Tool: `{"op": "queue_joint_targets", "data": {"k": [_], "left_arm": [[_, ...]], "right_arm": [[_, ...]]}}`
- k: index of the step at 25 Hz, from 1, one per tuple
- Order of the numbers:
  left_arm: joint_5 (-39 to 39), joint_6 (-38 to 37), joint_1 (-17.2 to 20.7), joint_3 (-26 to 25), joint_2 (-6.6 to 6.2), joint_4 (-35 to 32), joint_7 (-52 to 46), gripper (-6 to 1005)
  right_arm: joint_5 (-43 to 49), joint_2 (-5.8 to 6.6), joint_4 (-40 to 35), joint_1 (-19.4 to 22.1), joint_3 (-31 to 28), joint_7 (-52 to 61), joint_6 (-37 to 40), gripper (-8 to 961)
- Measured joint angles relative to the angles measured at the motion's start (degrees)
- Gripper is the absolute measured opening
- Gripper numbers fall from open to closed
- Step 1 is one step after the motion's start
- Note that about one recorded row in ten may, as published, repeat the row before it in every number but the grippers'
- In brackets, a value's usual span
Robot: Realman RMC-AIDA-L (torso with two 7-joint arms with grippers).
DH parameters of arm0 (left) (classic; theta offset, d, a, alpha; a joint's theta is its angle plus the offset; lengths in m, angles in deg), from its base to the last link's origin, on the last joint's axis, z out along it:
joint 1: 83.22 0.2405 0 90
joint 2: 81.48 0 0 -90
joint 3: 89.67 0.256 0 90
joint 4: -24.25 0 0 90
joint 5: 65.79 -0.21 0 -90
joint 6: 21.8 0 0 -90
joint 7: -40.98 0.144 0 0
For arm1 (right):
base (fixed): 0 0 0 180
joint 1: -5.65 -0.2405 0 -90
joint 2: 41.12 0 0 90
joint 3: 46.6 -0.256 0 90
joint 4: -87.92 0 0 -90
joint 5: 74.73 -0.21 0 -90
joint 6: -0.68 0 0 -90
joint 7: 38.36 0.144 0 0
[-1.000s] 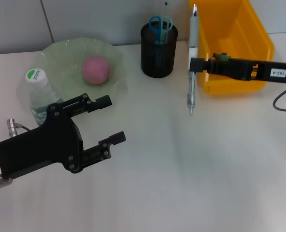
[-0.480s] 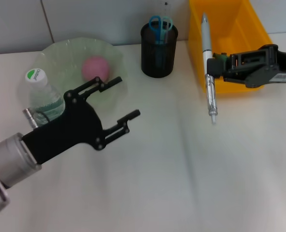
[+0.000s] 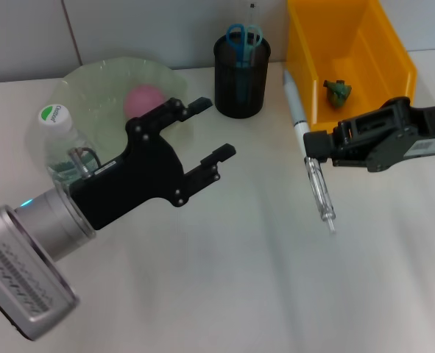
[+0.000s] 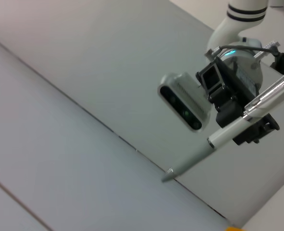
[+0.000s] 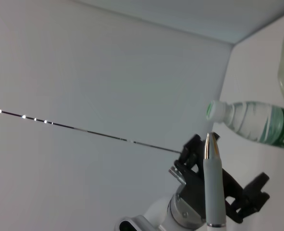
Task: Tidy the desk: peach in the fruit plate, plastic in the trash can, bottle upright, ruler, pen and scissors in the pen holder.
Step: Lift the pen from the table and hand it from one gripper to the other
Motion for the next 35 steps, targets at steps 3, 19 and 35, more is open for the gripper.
{"op": "queue_joint_targets", "data": {"k": [3,19,35], "left_arm": [[-0.3,0.2,0.3,0.0,0.06,-1.9,4.6,559],[-0.6,2.6,-0.7,0.0,0.39,-7.0,20.8,549],[-0.7,3.7,-0.7,0.2,0.39,-9.5,29.6,540]], "right_arm": [[0.1,0.18,0.2,-0.2,0.5,1.1,0.3,131],[0.1,0.74,3.1,-2.9,3.4,4.7,-0.2,130],[0.1,0.56,3.6,-3.3,4.4,5.7,-1.5,131]]}}
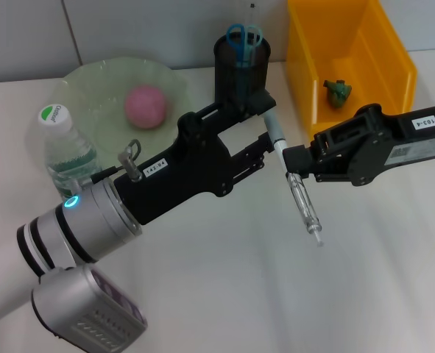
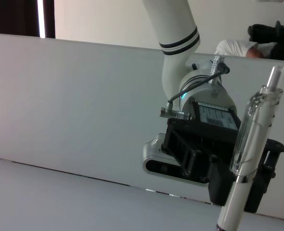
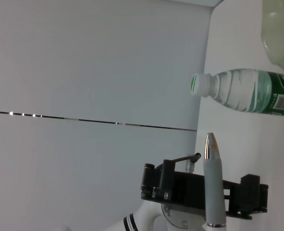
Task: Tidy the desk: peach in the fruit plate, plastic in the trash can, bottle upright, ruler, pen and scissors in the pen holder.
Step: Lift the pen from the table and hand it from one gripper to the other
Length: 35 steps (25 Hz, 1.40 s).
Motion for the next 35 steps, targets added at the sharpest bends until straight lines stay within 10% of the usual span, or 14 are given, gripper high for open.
{"op": "queue_joint_targets", "data": {"k": [21,35], "left_arm": [[0.0,1.9,0.3,0.0,0.07,-1.2,5.4,502],[0.0,2.0,0.2,0.1,0.07,-0.8,6.2,255]], "right_arm": [[1.9,-0.19,0.0,-1.2,-0.1,0.5,-0.9,130],[1.9,-0.34,0.0,-1.1,-0.3,0.5,-1.3,130]]}}
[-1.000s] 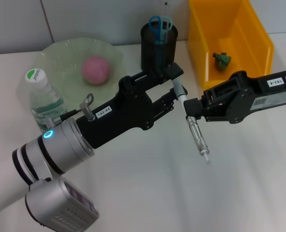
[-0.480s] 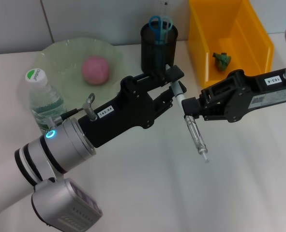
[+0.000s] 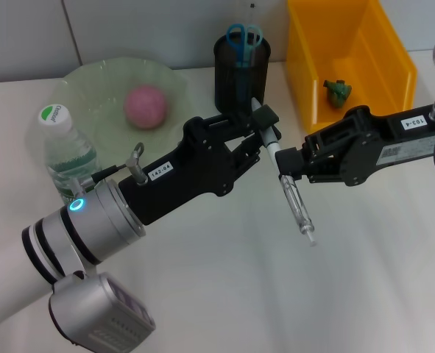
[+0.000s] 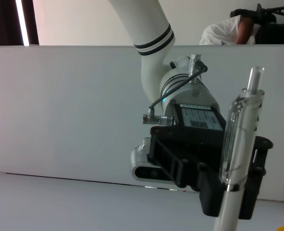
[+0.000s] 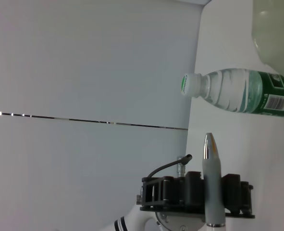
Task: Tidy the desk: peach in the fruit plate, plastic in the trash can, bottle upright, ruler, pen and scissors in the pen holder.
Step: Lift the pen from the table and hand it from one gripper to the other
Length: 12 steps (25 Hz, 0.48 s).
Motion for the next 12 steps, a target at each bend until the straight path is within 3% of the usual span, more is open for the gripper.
{"op": "queue_joint_targets", "data": {"k": [12], "left_arm": [[-0.1,1.2,-0.2,0.2,-0.07,-0.1,1.6,149]], "right_arm": [[0.0,-0.09,0.0,-0.1,0.2,0.7,-0.1,142]]}}
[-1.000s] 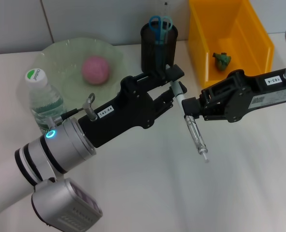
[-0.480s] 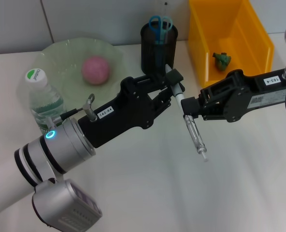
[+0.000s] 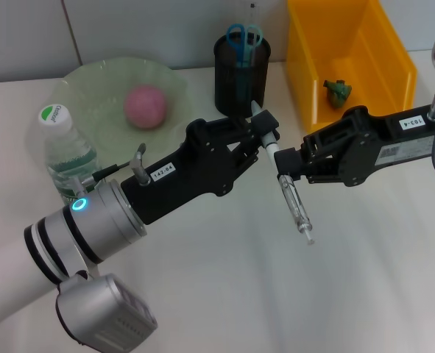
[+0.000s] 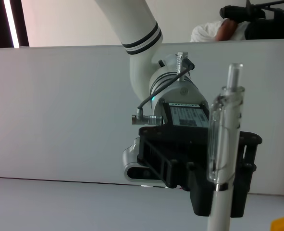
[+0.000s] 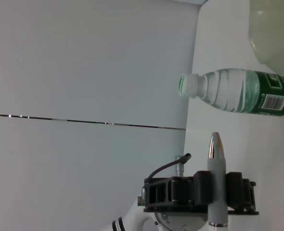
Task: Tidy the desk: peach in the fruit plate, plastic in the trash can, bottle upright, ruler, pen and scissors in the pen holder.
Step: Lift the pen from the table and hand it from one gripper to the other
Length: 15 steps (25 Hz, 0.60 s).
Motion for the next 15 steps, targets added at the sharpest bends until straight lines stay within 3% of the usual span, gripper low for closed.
{"op": "queue_joint_targets", "data": {"k": [15], "left_arm": [[-0.1,0.1,0.3,0.1,0.00,-0.4,1.9,147]], "right_arm": [[0.0,0.07,-0.3,0.0,-0.6,0.6,0.0,223]]}}
